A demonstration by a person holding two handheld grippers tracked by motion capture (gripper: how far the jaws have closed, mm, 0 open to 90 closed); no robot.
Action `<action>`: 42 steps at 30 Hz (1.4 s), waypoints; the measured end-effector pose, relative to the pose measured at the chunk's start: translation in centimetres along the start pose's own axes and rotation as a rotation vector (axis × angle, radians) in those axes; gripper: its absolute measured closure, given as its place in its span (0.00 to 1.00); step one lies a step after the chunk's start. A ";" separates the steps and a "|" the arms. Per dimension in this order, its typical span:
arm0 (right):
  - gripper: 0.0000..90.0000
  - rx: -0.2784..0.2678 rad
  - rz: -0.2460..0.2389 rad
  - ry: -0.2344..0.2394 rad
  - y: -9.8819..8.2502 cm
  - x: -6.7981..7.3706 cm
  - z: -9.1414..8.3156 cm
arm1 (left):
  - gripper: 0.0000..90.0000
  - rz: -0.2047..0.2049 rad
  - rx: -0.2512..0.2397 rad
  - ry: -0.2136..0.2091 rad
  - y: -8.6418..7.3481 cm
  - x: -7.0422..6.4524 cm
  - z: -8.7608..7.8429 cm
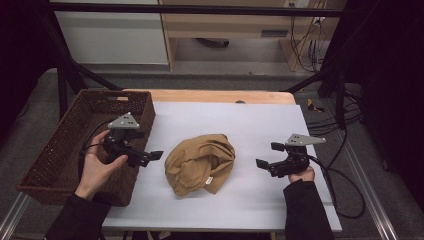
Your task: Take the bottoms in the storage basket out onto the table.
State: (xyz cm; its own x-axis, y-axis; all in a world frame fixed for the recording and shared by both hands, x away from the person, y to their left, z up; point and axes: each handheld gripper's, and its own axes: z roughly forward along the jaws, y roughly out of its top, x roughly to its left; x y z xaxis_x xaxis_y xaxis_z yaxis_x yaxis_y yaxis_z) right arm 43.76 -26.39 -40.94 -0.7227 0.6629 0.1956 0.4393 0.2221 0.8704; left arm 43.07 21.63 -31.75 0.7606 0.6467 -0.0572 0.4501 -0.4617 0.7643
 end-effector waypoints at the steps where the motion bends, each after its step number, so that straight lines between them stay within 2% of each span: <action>1: 0.04 0.001 -0.002 0.000 0.0 0.0 0.0 | 0.06 -0.002 -0.001 0.001 -0.1 0.1 -0.1; 24: 0.04 0.003 -0.003 0.000 0.0 0.0 0.0 | 0.06 -0.018 0.008 0.060 -3.7 2.3 -0.4; 33: 0.04 0.002 -0.004 -0.001 0.0 0.0 0.0 | 0.06 -0.027 -0.006 0.086 -4.7 2.9 -0.6; 42: 0.04 0.003 -0.002 0.001 0.0 0.0 0.1 | 0.06 -0.038 0.001 0.091 -5.9 3.7 -0.7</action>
State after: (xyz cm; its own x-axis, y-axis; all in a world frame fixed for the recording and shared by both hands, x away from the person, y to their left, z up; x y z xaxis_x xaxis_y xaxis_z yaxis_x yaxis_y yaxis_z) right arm 43.78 -26.33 -41.02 -0.7241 0.6618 0.1942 0.4392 0.2255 0.8696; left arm 42.92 27.14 -36.01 0.6972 0.7163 -0.0271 0.4781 -0.4365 0.7622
